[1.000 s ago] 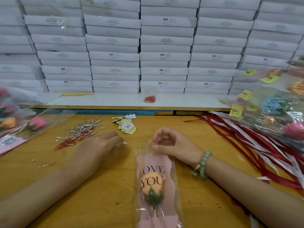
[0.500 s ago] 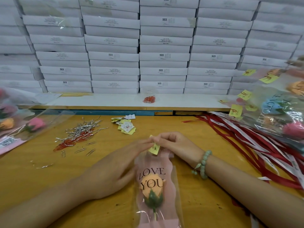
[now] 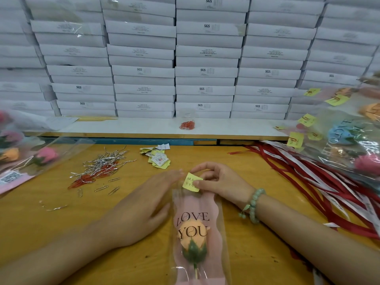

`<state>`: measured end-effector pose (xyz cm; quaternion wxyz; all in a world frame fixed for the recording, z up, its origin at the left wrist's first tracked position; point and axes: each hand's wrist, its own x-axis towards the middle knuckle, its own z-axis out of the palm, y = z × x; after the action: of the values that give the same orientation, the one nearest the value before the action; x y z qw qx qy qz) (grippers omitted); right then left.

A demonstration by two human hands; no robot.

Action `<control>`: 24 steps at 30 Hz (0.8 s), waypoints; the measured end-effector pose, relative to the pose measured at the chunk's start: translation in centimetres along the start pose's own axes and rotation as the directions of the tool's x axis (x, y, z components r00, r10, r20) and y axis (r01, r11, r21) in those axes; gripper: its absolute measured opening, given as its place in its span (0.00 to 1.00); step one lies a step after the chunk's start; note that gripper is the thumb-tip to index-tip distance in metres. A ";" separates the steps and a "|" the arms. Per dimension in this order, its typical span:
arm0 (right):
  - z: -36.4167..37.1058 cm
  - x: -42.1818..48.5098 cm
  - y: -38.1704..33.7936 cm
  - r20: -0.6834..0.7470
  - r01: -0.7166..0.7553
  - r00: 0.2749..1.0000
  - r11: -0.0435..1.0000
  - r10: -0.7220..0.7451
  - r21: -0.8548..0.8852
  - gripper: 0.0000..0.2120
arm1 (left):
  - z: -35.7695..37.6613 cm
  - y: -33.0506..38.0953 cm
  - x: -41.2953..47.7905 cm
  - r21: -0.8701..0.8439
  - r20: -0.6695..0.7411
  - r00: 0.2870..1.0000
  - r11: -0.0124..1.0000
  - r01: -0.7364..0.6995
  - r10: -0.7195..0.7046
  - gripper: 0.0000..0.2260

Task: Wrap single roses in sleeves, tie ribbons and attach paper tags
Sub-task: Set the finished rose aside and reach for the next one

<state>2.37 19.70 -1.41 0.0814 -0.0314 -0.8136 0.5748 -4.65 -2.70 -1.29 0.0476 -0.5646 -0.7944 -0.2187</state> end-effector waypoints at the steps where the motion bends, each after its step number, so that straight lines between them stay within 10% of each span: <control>1: 0.0 0.0 0.0 0.000 -0.007 1.000 1.000 0.007 -0.026 0.11 | 0.1 -0.4 0.0 0.043 -0.010 1.000 0.999 0.018 -0.017 0.29; 11: -0.1 0.4 0.4 0.008 -0.010 1.000 0.996 0.011 -0.083 0.08 | -5.0 -7.4 1.0 -0.231 -0.379 0.820 0.902 0.365 -0.429 0.12; 24: 0.0 0.6 0.9 0.014 0.035 0.999 0.998 -0.034 -0.061 0.08 | -7.1 -15.8 -1.5 0.227 -0.036 0.920 0.893 0.388 -0.391 0.12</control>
<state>1.72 20.09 -2.15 0.0852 -0.0162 -0.8317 0.5484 -19.81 -11.09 0.00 0.0635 -0.3859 -0.9115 -0.1275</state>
